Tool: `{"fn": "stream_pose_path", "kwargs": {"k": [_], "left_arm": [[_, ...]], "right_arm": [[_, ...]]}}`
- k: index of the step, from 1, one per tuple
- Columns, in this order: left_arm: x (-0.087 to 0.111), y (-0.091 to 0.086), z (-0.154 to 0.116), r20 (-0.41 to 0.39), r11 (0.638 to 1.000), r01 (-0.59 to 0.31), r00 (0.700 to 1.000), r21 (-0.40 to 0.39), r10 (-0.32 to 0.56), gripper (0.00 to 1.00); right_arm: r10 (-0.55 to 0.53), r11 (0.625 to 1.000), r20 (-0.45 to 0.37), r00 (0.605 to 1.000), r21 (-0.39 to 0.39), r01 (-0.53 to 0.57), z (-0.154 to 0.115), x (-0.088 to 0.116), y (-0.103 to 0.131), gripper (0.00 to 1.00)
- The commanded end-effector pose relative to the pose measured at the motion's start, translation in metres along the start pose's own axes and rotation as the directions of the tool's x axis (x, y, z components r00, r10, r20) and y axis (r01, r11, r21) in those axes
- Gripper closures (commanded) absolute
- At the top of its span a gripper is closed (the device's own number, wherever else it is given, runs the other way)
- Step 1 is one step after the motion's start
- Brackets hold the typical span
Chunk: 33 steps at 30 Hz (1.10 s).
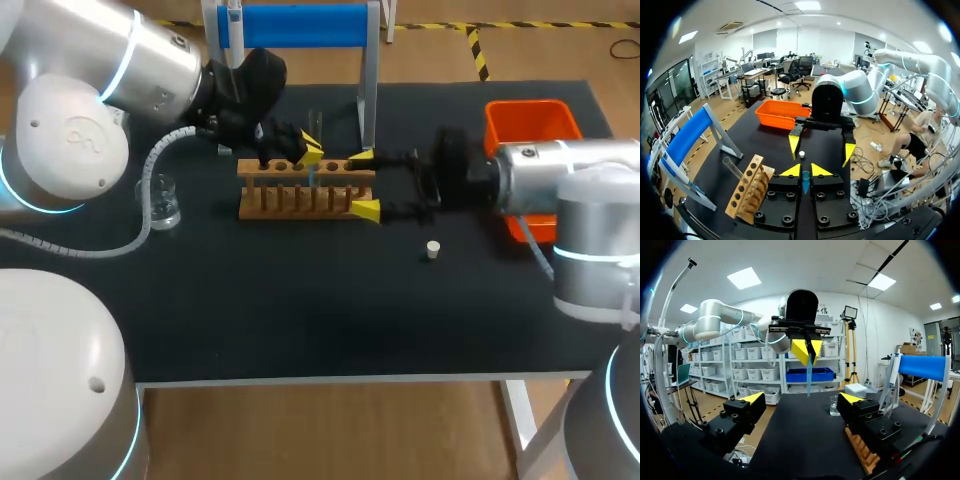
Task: Invert the test tube, pick up the pipette, mount the tip to pipette, aspirate from beaker and dispense into the tube, eject the tip, return the pipette, and cap with the stopper.
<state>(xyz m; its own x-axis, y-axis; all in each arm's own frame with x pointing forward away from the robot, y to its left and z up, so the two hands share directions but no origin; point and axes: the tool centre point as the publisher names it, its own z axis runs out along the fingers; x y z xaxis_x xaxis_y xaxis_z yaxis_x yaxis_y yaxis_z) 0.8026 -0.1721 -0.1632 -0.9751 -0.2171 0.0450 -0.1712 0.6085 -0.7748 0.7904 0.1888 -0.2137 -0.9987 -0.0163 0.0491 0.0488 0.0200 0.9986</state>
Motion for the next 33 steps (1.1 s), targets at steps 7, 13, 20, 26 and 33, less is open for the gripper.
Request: {"fn": "stream_pose_path", "kwargs": {"k": [7, 13, 20, 26, 33], "left_arm": [[0.000, 0.000, -0.001, -0.002, 1.000, 0.001, 1.000, -0.004, -0.001, 1.00], [0.000, 0.000, -0.001, -0.002, 1.000, 0.001, 1.000, -0.004, -0.001, 1.00], [0.000, 0.000, -0.001, -0.002, 1.000, 0.001, 1.000, -0.004, -0.001, 1.00], [0.000, 0.000, -0.001, -0.002, 1.000, 0.001, 1.000, -0.004, -0.001, 1.00], [0.000, 0.000, -0.001, -0.002, 1.000, 0.001, 1.000, -0.004, -0.001, 1.00]], "right_arm": [[-0.002, 1.000, -0.019, 1.000, -0.002, 0.002, 0.025, -0.015, 0.006, 0.15], [-0.012, 1.000, -0.028, 1.000, -0.005, 0.012, 0.038, -0.019, 0.009, 0.26], [-0.014, 1.000, -0.039, 0.999, -0.018, 0.013, 0.050, -0.022, 0.013, 0.33], [-0.020, 1.000, -0.043, 0.999, -0.024, 0.019, 0.057, -0.020, 0.016, 0.38], [-0.025, 0.999, -0.046, 0.999, -0.025, 0.024, 0.061, -0.016, 0.017, 0.47]]}}
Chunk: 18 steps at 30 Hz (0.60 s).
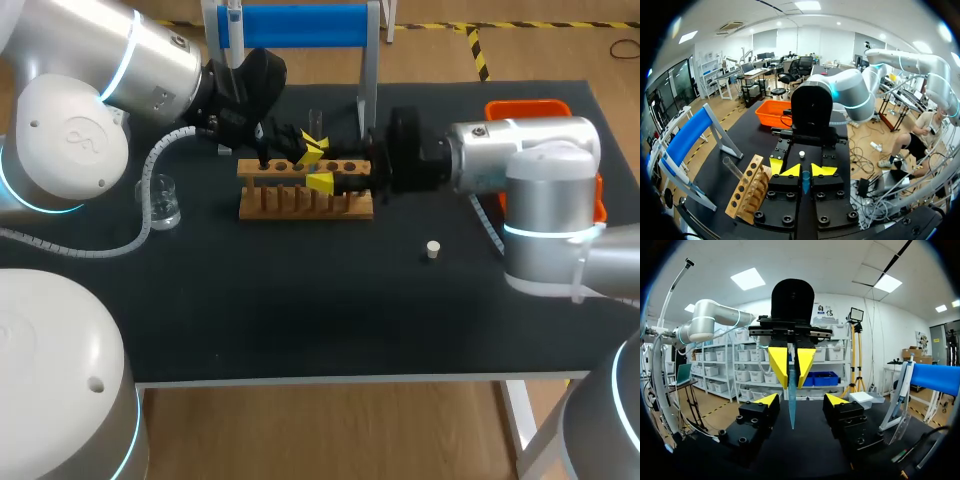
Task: Invert the test tube, pick up the pipette, mount the tip to pipette, aspirate from beaker and dispense into the tube, eject the tip, return the pipette, and cap with the stopper.
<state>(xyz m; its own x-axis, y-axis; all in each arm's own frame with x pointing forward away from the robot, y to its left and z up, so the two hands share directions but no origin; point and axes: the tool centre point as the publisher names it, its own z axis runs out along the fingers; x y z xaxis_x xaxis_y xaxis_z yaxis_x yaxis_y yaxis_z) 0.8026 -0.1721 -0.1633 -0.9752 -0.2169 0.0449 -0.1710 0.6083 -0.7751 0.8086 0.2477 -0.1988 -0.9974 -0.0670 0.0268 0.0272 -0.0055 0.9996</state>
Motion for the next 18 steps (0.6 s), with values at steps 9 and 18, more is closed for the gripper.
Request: {"fn": "stream_pose_path", "kwargs": {"k": [9, 18], "left_arm": [[-0.0002, -0.0004, -0.0009, -0.002, 1.000, 0.001, 1.000, -0.004, -0.001, 1.00], [-0.0002, -0.0004, -0.0009, -0.002, 1.000, 0.001, 1.000, -0.004, -0.001, 1.00]], "right_arm": [[-0.006, 1.000, -0.005, 1.000, 0.001, 0.006, 0.0063, 0.0063, -0.0001, 0.53], [-0.013, 1.000, -0.012, 1.000, -0.001, 0.013, 0.0072, 0.0085, 0.0017, 0.59]]}}
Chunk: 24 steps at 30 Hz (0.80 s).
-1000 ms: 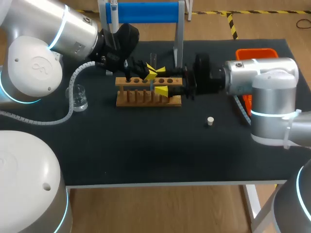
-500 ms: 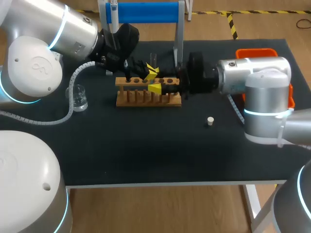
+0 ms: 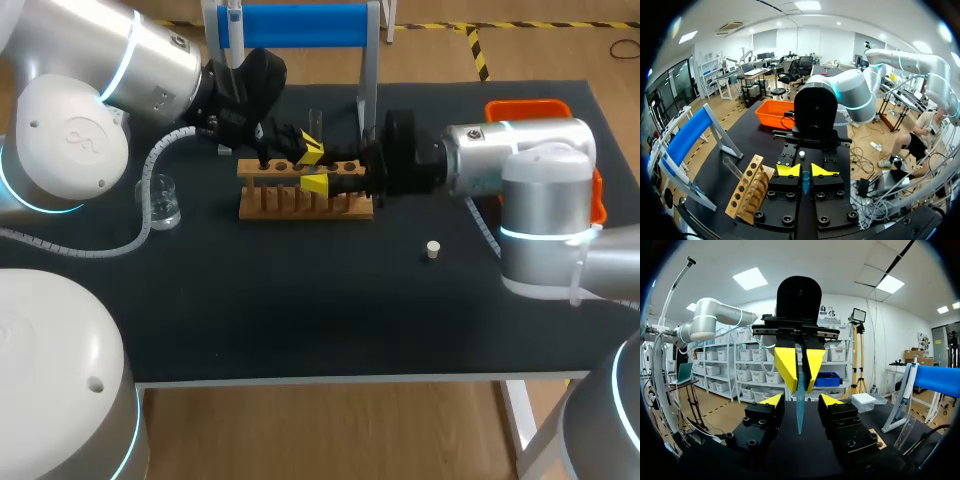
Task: Invert the test tube, pick up the pipette, mount the tip to pipette, aspirate from beaker and dispense into the tube, eject the tip, return the pipette, and cap with the stopper.
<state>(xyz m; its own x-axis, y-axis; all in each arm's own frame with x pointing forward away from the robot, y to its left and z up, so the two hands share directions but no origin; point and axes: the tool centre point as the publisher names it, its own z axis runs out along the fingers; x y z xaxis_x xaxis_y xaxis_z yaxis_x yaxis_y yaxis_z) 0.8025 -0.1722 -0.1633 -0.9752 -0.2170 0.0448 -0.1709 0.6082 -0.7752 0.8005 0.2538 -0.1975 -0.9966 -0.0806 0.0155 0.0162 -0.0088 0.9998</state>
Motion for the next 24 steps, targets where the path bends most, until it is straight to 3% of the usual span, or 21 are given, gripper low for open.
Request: {"fn": "stream_pose_path", "kwargs": {"k": [1, 8, 11, 18, 19, 20, 21, 24], "left_arm": [[-0.0002, -0.0005, -0.0009, -0.002, 1.000, 0.001, 1.000, -0.004, -0.001, 1.00], [-0.0002, -0.0005, -0.0009, -0.002, 1.000, 0.001, 1.000, -0.004, -0.001, 1.00], [-0.0002, -0.0005, -0.0009, -0.002, 1.000, 0.001, 1.000, -0.004, -0.001, 1.00], [-0.0002, -0.0005, -0.0009, -0.002, 1.000, 0.001, 1.000, -0.004, -0.001, 1.00], [-0.0002, -0.0005, -0.0009, -0.002, 1.000, 0.001, 1.000, -0.004, -0.001, 0.91], [-0.0002, -0.0005, -0.0009, -0.002, 1.000, 0.001, 1.000, -0.004, -0.001, 0.41], [-0.0002, -0.0005, -0.0009, -0.002, 1.000, 0.001, 1.000, -0.004, -0.001, 0.00], [-0.0002, -0.0005, -0.0009, -0.002, 1.000, 0.001, 1.000, -0.004, -0.001, 0.00]], "right_arm": [[-0.002, 1.000, 0.001, 1.000, 0.002, 0.002, 0.0006, 0.0010, 0.0007, 0.61], [-0.005, 1.000, 0.000, 1.000, -0.001, 0.005, 0.0001, 0.0021, 0.0017, 0.82], [-0.006, 1.000, 0.000, 1.000, -0.001, 0.006, -0.0004, 0.0025, 0.0018, 1.00], [-0.009, 1.000, -0.004, 1.000, -0.004, 0.009, -0.0010, 0.0040, 0.0019, 1.00], [-0.008, 1.000, -0.004, 1.000, -0.004, 0.008, -0.0013, 0.0042, 0.0019, 1.00], [-0.008, 1.000, -0.004, 1.000, -0.004, 0.008, -0.0018, 0.0045, 0.0018, 1.00], [-0.007, 1.000, -0.003, 1.000, -0.004, 0.007, -0.0027, 0.0048, 0.0016, 1.00], [-0.007, 1.000, -0.002, 1.000, -0.004, 0.007, -0.0080, 0.0064, 0.0007, 1.00]]}}
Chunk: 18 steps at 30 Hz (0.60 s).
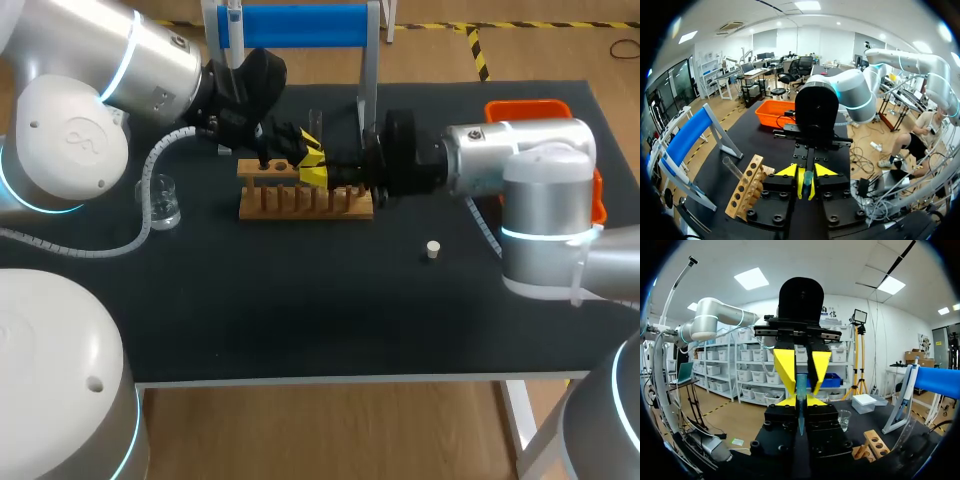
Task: Invert the test tube, pick up the pipette, mount the tip to pipette, aspirate from beaker and dispense into the tube, eject the tip, return the pipette, and cap with the stopper.
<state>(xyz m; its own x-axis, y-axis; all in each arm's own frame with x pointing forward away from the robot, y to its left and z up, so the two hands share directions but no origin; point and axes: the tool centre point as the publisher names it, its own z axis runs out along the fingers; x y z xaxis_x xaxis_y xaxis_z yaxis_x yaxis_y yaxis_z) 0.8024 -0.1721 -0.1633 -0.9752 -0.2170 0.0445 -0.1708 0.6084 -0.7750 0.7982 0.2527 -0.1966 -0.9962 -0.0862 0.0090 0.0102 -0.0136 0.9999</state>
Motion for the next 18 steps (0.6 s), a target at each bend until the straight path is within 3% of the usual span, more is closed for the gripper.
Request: {"fn": "stream_pose_path", "kwargs": {"k": [1, 9, 18], "left_arm": [[0.000, 0.000, -0.001, -0.002, 1.000, 0.001, 1.000, -0.004, -0.001, 0.00], [0.000, 0.000, -0.001, -0.002, 1.000, 0.001, 1.000, -0.004, -0.001, 0.00], [0.000, 0.000, -0.001, -0.002, 1.000, 0.001, 1.000, -0.004, -0.001, 0.00]], "right_arm": [[-0.001, 1.000, 0.005, 1.000, 0.001, 0.001, -0.010, 0.005, -0.001, 1.00], [-0.006, 1.000, 0.024, 1.000, 0.004, 0.006, -0.047, 0.015, -0.006, 1.00], [-0.016, 1.000, 0.055, 0.998, 0.009, 0.015, -0.115, 0.032, -0.015, 1.00]]}}
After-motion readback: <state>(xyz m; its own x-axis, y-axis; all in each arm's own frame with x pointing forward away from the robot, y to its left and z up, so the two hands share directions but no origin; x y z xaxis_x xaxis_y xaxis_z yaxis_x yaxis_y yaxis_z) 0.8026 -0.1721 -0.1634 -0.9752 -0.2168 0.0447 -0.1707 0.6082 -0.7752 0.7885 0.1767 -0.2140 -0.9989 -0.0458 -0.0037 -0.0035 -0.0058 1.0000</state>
